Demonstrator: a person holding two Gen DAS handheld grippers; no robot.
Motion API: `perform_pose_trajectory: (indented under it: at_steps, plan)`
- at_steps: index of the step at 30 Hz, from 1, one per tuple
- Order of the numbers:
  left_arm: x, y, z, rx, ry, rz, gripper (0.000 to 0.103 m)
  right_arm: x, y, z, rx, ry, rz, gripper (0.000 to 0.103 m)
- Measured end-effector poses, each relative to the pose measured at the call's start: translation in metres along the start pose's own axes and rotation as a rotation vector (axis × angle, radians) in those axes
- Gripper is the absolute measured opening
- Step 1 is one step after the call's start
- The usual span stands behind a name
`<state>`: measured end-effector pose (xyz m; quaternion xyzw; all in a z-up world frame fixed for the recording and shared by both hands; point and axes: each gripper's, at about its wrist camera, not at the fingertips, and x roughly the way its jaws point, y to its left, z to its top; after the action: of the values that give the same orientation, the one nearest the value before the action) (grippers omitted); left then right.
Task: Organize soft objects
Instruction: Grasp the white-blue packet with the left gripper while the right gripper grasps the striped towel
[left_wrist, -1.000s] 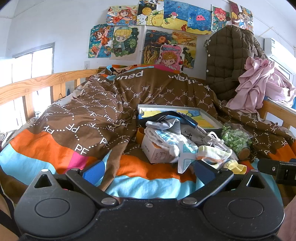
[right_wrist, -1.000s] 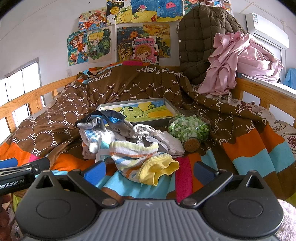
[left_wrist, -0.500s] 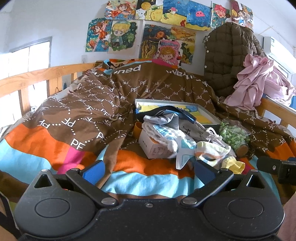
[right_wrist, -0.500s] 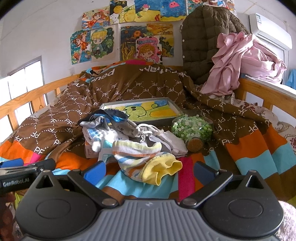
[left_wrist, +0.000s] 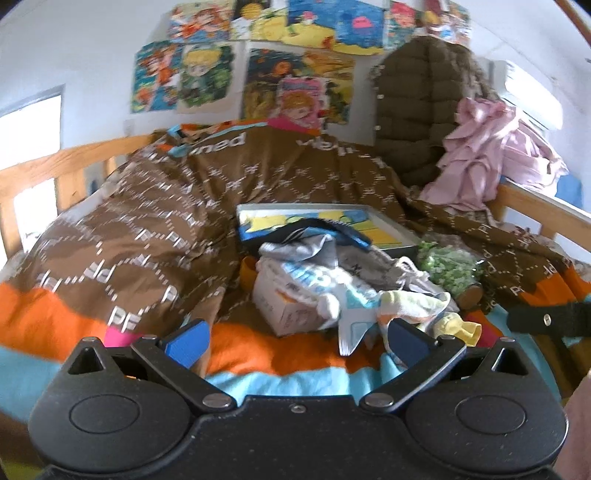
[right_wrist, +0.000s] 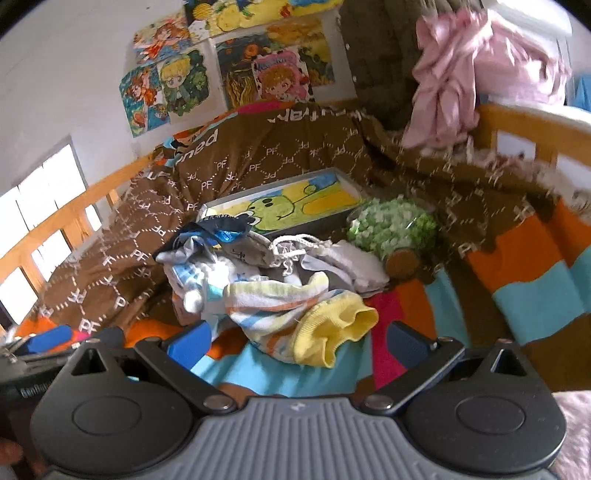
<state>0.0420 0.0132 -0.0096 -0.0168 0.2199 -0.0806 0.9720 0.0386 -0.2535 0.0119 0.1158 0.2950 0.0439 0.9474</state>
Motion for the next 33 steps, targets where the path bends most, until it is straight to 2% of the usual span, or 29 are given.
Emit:
perform_pose_trajectory:
  at_steps: [5,8,12,15,19,25,29,33]
  plan:
    - [0.018,-0.006,0.003,0.076,0.016,-0.049,0.102,0.024,-0.009,0.013,0.019,0.049,0.049,0.103]
    - [0.033,-0.009,0.002,0.109,0.042,-0.074,0.102,0.040,-0.006,0.021,-0.029,0.074,0.072,0.103]
    - [0.055,-0.006,0.000,0.083,0.096,-0.121,0.102,0.066,-0.005,0.034,-0.072,0.115,0.118,0.103]
    - [0.076,0.001,-0.001,0.016,0.138,-0.161,0.102,0.085,-0.011,0.041,-0.076,0.147,0.126,0.103]
    - [0.101,0.011,-0.001,-0.093,0.173,-0.199,0.102,0.111,-0.026,0.045,-0.004,0.219,0.170,0.103]
    - [0.134,0.035,-0.002,-0.350,0.236,-0.291,0.100,0.135,-0.053,0.040,0.163,0.284,0.212,0.103]
    - [0.150,0.043,-0.007,-0.475,0.265,-0.330,0.098,0.146,-0.054,0.038,0.165,0.296,0.213,0.103]
    - [0.158,0.044,-0.011,-0.533,0.276,-0.343,0.096,0.156,-0.052,0.037,0.163,0.301,0.207,0.103]
